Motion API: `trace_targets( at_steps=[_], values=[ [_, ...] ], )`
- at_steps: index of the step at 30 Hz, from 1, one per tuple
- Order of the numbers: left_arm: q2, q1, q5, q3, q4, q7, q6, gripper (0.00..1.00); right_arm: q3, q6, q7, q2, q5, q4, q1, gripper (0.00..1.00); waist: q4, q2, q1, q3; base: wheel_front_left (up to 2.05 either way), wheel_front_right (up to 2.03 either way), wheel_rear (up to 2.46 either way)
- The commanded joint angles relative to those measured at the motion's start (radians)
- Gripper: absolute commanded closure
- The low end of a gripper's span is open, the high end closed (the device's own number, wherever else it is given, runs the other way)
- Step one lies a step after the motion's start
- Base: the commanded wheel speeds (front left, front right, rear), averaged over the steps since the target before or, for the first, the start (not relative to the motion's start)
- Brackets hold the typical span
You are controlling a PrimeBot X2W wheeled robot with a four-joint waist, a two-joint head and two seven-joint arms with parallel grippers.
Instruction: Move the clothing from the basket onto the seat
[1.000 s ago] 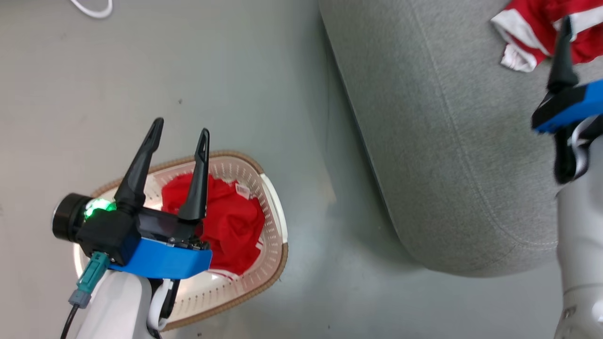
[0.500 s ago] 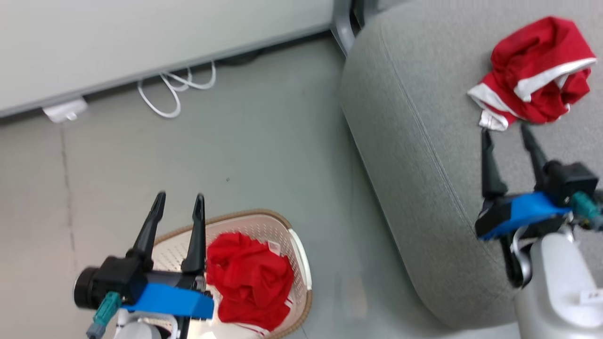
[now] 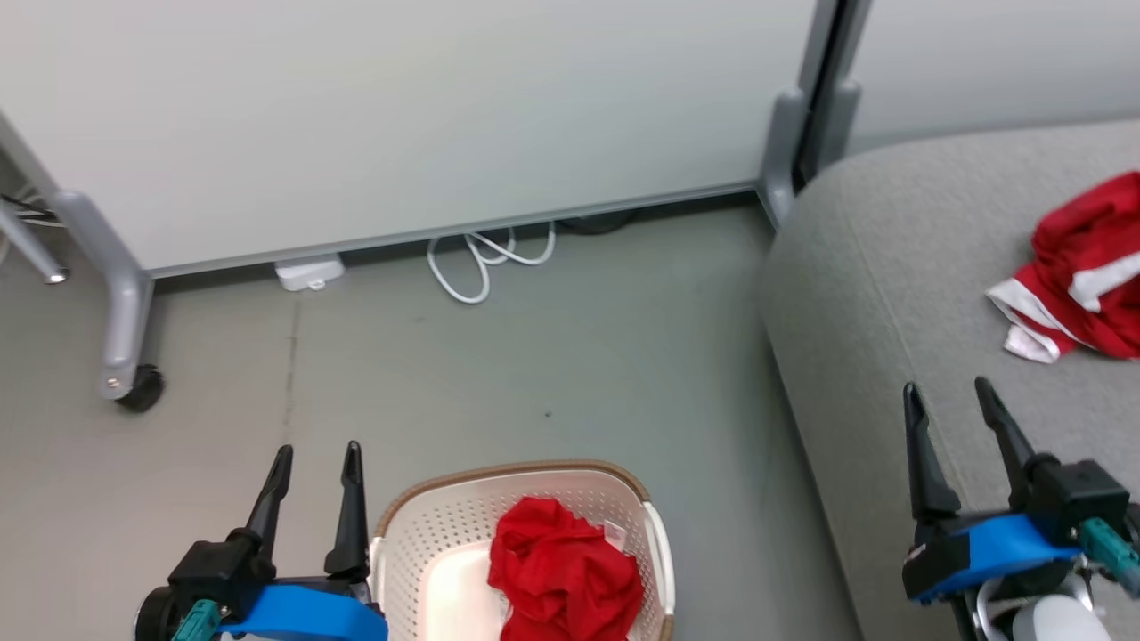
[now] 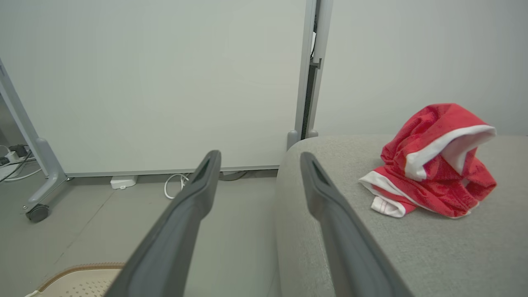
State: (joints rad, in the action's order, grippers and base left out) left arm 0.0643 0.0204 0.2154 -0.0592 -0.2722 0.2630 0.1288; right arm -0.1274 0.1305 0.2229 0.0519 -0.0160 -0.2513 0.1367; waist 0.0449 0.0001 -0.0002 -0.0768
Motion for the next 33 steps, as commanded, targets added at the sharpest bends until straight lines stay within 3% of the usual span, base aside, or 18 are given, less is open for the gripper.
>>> trace_targets(
  at_steps=[1, 12, 33],
  values=[
    [0.002, -0.009, -0.002, 0.016, -0.009, 0.003, 0.002, 0.00, 0.007, 0.000, -0.007, -0.001, 0.000, 0.024, -0.039, 0.00, -0.048, -0.0001, 0.0002, 0.040, 0.00, 0.00, 0.00],
    [-0.003, -0.013, -0.006, 0.079, -0.044, 0.003, 0.002, 0.00, 0.047, 0.000, -0.030, -0.001, 0.009, 0.094, -0.155, 0.00, -0.109, -0.0001, 0.0002, 0.087, 0.00, 0.00, 0.00],
    [0.002, -0.012, -0.021, 0.072, -0.044, 0.003, 0.002, 0.00, 0.096, 0.000, -0.046, -0.002, -0.011, 0.116, -0.154, 0.00, -0.104, -0.0001, 0.0002, 0.065, 0.00, 0.00, 0.00]
  ],
)
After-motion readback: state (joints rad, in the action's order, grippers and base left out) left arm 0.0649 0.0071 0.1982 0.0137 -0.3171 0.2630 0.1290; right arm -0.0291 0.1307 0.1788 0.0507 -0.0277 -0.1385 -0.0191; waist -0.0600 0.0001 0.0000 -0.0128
